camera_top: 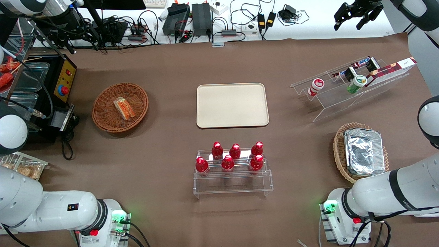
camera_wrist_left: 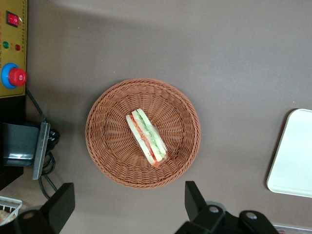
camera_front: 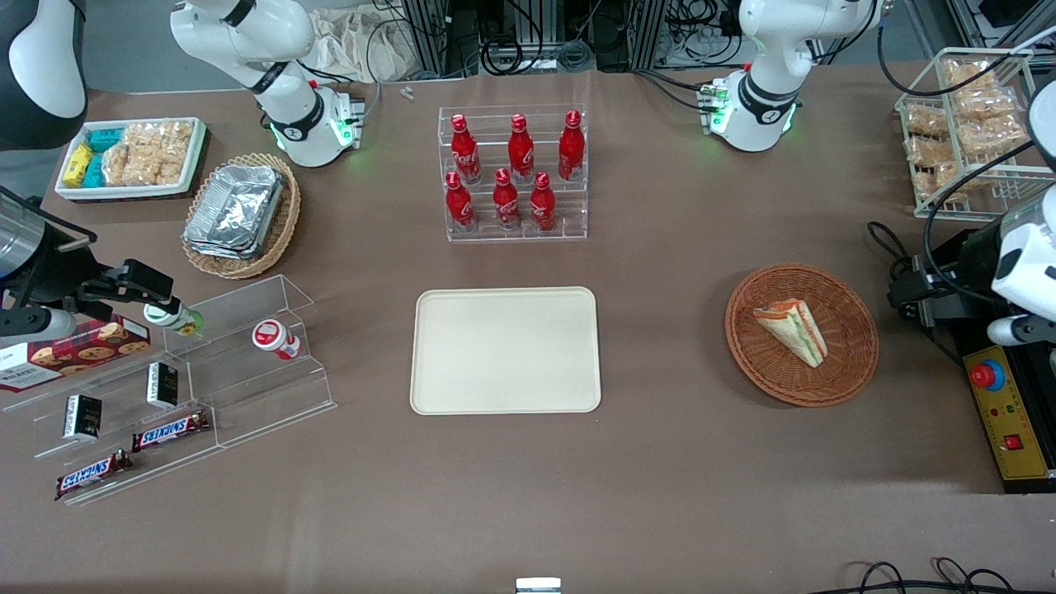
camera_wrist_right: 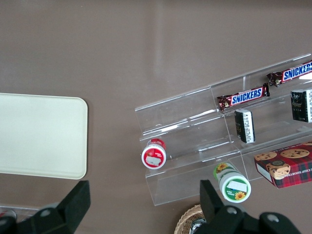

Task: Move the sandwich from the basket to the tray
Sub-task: 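Move the left gripper toward the wicker basket with the sandwich, then lower the open left gripper over the wrapped sandwich in the basket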

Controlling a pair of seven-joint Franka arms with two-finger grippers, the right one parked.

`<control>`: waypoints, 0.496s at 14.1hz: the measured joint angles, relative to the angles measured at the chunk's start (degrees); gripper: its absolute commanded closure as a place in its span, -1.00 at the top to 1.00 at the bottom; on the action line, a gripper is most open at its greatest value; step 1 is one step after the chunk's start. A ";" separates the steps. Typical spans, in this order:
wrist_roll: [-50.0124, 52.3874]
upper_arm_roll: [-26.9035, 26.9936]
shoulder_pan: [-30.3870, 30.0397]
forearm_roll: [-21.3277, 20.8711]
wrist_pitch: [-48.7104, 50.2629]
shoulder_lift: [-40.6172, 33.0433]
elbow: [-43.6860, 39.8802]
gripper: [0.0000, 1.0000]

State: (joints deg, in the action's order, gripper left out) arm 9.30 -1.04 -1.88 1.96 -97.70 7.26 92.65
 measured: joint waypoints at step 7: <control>2.38 -0.55 0.16 0.01 -10.00 -2.23 15.06 1.00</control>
State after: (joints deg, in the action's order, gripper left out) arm 11.69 -1.59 -1.72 1.97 -107.70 5.02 107.71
